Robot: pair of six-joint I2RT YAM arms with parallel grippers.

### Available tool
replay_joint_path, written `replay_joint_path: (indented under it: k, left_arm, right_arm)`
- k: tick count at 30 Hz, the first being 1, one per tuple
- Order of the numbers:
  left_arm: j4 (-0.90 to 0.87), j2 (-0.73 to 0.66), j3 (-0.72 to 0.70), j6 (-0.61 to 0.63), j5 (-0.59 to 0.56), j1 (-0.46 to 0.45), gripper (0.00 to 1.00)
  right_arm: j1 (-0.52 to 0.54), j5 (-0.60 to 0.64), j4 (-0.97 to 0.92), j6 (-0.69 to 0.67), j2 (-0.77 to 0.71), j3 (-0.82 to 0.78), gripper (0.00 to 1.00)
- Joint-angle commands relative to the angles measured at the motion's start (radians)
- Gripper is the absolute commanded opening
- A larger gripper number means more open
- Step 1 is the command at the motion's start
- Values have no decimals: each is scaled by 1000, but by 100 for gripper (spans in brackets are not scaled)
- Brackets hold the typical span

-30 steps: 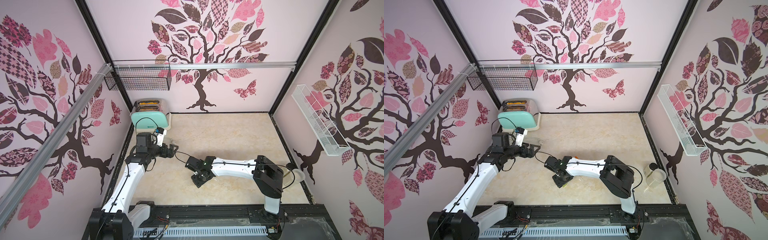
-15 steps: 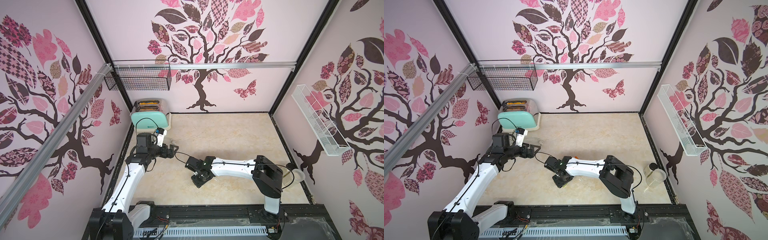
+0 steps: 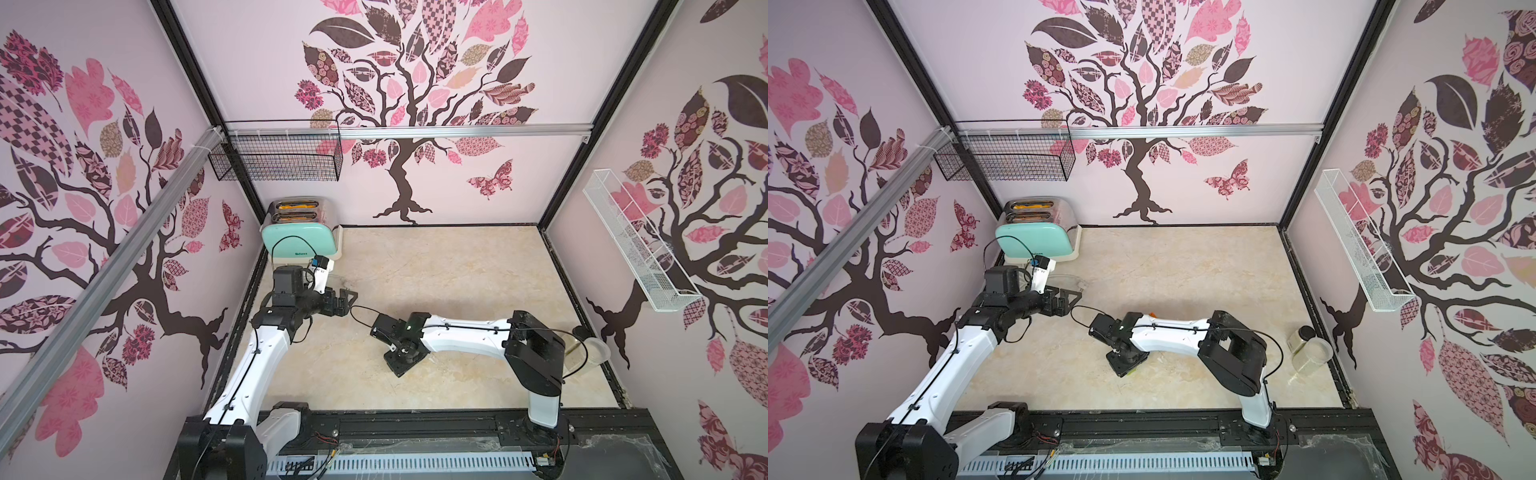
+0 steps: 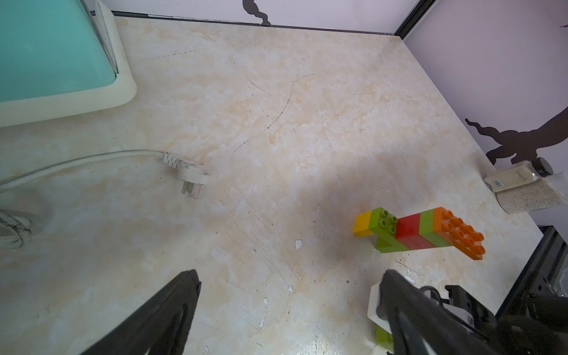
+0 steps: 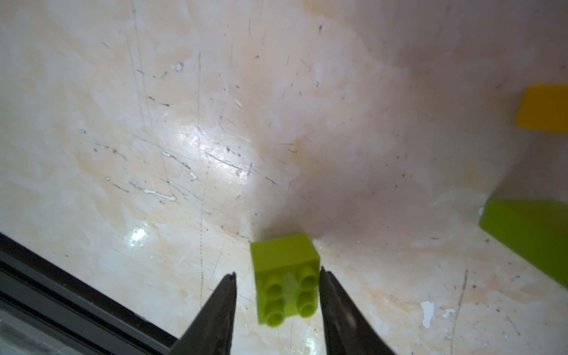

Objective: Assemble a giraffe with lego
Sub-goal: Pick up the lego brick from the center of the board.

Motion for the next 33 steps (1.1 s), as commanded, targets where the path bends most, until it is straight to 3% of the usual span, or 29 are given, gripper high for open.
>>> replay_joint_path:
  k: [1,13,33]
  left_arm:
    - [25,-2,-14,1,19,1,98]
    - [20,0,-10,-1,14,1,98]
    - [22,8,-8,0,15,0,98]
  right_arm:
    - [5,14,-8,0,5,31,50]
    - [11,-13,6,18,31,16,50]
    - [14,-7,-15,14,64,17,40]
